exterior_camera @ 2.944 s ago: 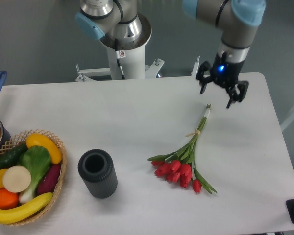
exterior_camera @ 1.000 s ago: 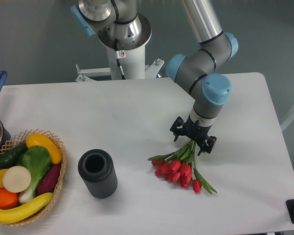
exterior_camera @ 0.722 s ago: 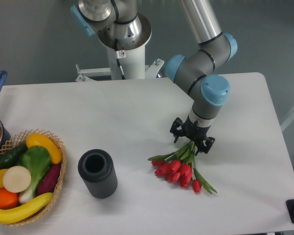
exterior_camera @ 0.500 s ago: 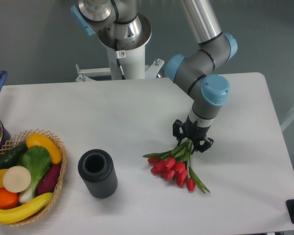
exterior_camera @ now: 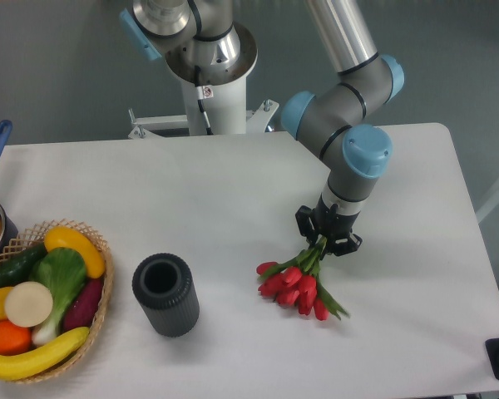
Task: Pick up the flowers from the table
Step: 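Lower the gripper onto the tulip stems and close it, then lift the grasped red tulip bundle up off the table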
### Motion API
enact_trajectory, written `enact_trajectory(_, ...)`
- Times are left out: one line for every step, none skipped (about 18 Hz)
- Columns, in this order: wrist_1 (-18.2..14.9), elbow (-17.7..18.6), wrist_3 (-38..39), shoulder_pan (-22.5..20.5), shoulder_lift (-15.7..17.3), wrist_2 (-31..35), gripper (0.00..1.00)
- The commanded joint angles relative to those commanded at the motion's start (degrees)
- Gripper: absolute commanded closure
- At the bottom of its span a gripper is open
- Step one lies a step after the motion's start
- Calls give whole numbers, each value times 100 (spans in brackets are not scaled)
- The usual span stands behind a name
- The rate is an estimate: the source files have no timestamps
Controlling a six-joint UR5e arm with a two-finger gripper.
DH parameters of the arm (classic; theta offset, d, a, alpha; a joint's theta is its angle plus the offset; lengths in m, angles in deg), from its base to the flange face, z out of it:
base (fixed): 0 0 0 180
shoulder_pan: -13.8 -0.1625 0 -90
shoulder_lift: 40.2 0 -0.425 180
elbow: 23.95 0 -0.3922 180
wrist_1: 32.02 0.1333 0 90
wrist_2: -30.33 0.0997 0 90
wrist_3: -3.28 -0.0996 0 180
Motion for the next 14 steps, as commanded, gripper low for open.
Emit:
enact_trajectory(9, 0, 0, 9, 0, 0, 69)
enact_trajectory(9, 0, 0, 9, 0, 0, 69)
enact_trajectory(9, -9, -9, 0, 9, 0, 69)
enact_trajectory(0, -26, -9, 0, 17, -9, 68)
enact_trajectory(9, -52, -26, -9, 35, -9, 68)
enact_trajectory(9, -96, -44, -17, 53, 0, 68)
enact_trajectory(17, -140, -61, -18, 148, -9, 68)
enact_trajectory(0, -184, -62, -26, 297, -17, 68)
enact_trajectory(-26, -237, -53, -35, 421, -61, 68)
enact_trajectory(-18, -290, -62, -53, 526, -96, 68)
enact_trajectory(-18, -334, -53, -35, 614, -227, 68)
enact_trajectory(-18, -404, -44, -44, 702, -524, 68)
enact_trajectory(-18, -474, 8, -61, 808, -893, 68)
enact_trajectory(-18, -509, 17, -70, 913, -1236, 68)
